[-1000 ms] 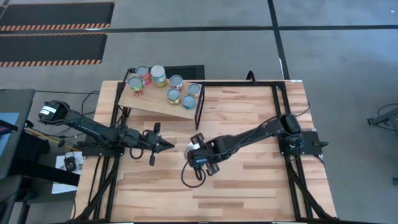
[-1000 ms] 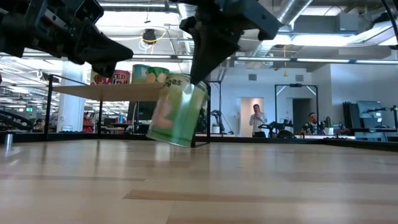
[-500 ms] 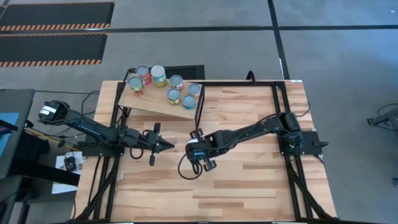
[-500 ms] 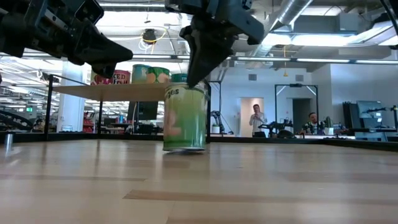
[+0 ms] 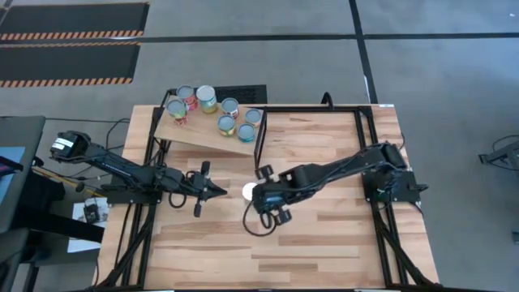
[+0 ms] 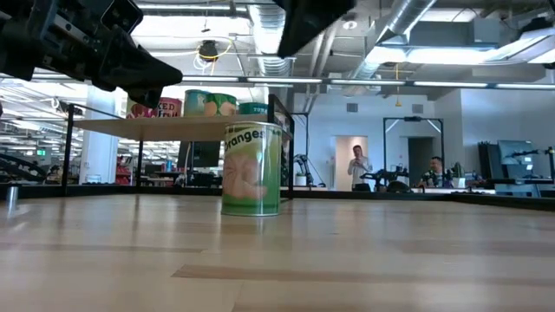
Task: Pick and place cans onto a shelf
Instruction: Put the canned oranges on the shelf
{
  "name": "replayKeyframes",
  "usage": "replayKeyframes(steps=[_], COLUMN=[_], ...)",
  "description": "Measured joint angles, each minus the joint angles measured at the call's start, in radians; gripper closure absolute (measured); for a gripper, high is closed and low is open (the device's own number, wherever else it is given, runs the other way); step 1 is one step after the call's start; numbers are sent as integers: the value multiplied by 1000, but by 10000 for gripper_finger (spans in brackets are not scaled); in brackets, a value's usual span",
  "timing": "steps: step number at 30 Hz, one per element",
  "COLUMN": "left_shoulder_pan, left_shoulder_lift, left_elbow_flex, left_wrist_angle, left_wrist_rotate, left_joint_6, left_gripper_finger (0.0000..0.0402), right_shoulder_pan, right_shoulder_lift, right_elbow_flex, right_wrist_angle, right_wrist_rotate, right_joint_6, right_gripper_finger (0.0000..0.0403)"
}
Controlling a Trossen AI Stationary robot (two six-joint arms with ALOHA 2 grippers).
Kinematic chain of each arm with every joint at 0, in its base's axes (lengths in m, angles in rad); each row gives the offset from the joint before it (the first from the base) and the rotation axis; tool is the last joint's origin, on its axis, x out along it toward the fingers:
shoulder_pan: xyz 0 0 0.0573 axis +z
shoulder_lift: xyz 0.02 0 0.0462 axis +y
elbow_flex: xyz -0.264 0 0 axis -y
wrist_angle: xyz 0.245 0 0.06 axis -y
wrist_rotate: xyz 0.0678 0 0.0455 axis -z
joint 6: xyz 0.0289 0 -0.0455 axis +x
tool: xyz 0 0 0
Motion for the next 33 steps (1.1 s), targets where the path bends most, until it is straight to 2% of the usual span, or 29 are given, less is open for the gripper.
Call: replayKeyframes(steps=[3,5,7,14,20,27,30,33], left_shoulder_pan=[0,0,0,0,0,-19,-29,-43], left_shoulder_lift=[0,0,0,25,123,300,375,446], left_elbow_flex=[0,0,3,117,288,534,644,746], left_wrist_angle=[-6,-15,-19,-199,-438,-700,-819,-930], left_wrist_rotate=[-1,-3,-5,-46,-51,-59,-64,-114], left_joint_6=[-3,-4,-4,7,34,100,126,166], left_gripper_finger=[400,400,400,400,400,385,367,344], right_shoulder_pan=[-9,-19,-28,-67,-109,-147,-151,-149], right_shoulder_lift=[-75,-144,-223,-472,-589,-647,-663,-675], right_elbow_flex=[-113,-231,-376,-827,-1127,-1323,-1356,-1376], right_wrist_angle=[29,129,254,780,1167,1404,1416,1420], right_wrist_rotate=[-6,-25,-34,-38,-38,-36,-37,-37], right_joint_6=[14,23,39,85,96,112,112,111], right_gripper_finger=[330,370,391,390,390,394,396,391])
